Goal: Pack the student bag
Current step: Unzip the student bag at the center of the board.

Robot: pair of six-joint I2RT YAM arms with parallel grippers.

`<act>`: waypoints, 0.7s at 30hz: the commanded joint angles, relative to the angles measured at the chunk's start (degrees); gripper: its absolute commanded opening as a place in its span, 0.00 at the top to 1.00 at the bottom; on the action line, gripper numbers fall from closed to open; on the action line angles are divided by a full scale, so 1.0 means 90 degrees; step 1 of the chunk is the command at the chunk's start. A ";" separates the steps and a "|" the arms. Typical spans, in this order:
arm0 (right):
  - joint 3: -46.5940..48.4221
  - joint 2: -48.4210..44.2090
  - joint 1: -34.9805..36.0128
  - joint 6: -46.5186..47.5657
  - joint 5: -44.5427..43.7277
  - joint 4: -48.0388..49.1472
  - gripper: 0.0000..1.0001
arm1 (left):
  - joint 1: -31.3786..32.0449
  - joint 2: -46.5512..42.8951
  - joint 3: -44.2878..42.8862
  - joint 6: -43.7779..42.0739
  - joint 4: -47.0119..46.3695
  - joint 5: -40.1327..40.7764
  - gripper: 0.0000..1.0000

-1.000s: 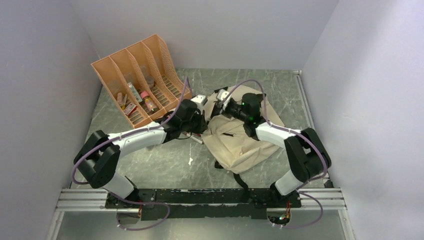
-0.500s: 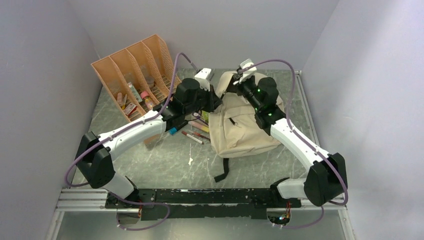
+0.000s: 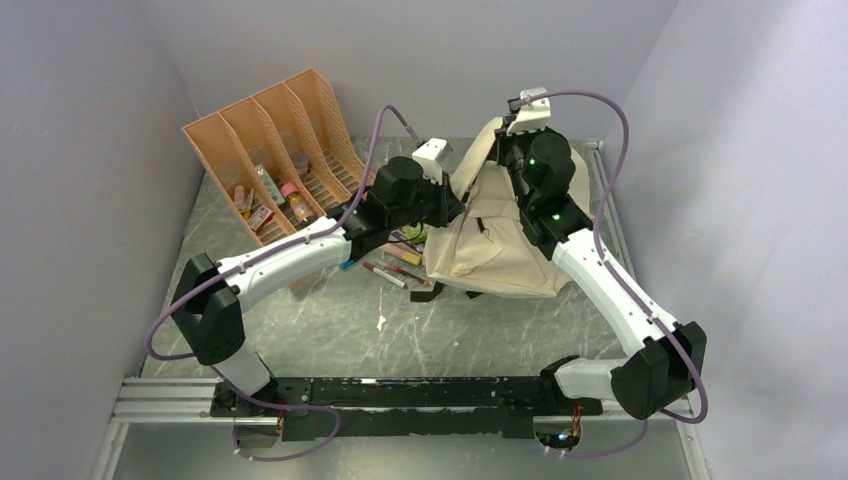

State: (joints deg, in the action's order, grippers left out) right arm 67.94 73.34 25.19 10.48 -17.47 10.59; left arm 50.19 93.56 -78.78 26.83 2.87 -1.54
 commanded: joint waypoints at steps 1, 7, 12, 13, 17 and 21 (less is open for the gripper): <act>0.0436 -0.0297 -0.0052 -0.0178 -0.0914 0.0518 1.00 | 0.0115 -0.0064 0.0261 0.0029 0.0201 0.0005 0.95; 0.0549 -0.0269 -0.0055 -0.0227 -0.1187 0.0403 1.00 | 0.0133 -0.0300 0.0817 -0.0059 0.0214 0.0128 0.95; 0.0677 -0.0310 -0.0055 -0.0148 -0.1255 0.0313 1.00 | 0.0132 -0.0525 0.1197 -0.0112 0.0041 0.0063 0.95; 0.0687 -0.0349 -0.0055 -0.0162 -0.1239 0.0329 1.00 | 0.0134 -0.0540 0.1212 -0.0139 0.0003 -0.0034 0.95; 0.0684 -0.0533 -0.0055 -0.0092 -0.1137 0.0382 1.00 | 0.0135 -0.0618 0.1198 -0.0296 -0.0111 -0.0363 0.66; 0.0253 -0.0835 -0.0055 0.0203 -0.0909 0.0706 1.00 | 0.0135 -0.0962 0.1364 -0.0403 -0.0098 -0.0532 0.42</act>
State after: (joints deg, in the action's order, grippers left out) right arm 70.65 70.96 24.95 9.96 -25.71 7.05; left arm 50.96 88.86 -68.16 24.91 0.78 -3.11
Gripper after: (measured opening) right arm 0.023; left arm 0.509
